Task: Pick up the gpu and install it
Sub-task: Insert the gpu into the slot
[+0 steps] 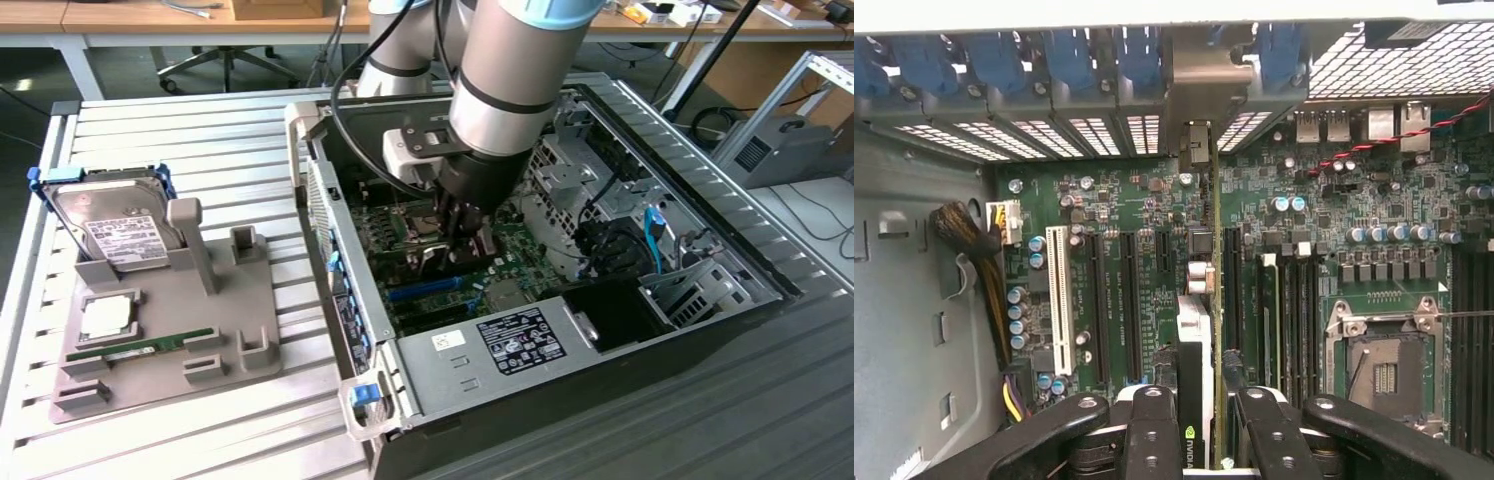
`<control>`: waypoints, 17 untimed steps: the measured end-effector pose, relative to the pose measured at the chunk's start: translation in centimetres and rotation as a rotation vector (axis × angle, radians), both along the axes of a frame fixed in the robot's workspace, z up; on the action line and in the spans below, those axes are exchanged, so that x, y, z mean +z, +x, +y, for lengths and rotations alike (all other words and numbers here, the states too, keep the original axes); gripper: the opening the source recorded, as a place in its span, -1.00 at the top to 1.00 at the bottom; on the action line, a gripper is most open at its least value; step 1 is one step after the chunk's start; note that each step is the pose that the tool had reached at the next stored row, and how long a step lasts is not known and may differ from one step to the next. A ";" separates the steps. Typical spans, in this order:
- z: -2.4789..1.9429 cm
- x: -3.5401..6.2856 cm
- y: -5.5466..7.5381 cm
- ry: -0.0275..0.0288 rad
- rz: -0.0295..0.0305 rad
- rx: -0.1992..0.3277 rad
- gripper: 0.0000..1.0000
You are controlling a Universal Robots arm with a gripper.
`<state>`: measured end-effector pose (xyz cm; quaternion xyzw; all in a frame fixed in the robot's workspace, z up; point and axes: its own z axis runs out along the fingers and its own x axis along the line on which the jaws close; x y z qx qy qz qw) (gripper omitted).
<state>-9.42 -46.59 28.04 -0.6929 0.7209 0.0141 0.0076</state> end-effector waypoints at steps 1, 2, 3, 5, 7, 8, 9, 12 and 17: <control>0.00 -0.04 0.0 -0.0001 0.0000 0.000 0.46; 0.00 -0.05 0.0 -0.0002 0.0001 0.000 0.46; 0.00 -0.06 0.0 -0.0003 0.0002 0.000 0.46; 0.00 -0.09 0.0 -0.0001 0.0000 0.000 0.46; 0.00 -0.11 -0.1 0.0000 0.0000 0.000 0.46; 0.01 -0.14 -0.1 0.0000 0.0000 0.000 0.46; 0.03 -0.19 -0.2 0.0001 0.0000 0.000 0.46; 0.12 -0.28 -0.2 0.0002 -0.0001 0.000 0.46; 0.26 -0.48 -0.2 0.0000 0.0000 0.002 0.46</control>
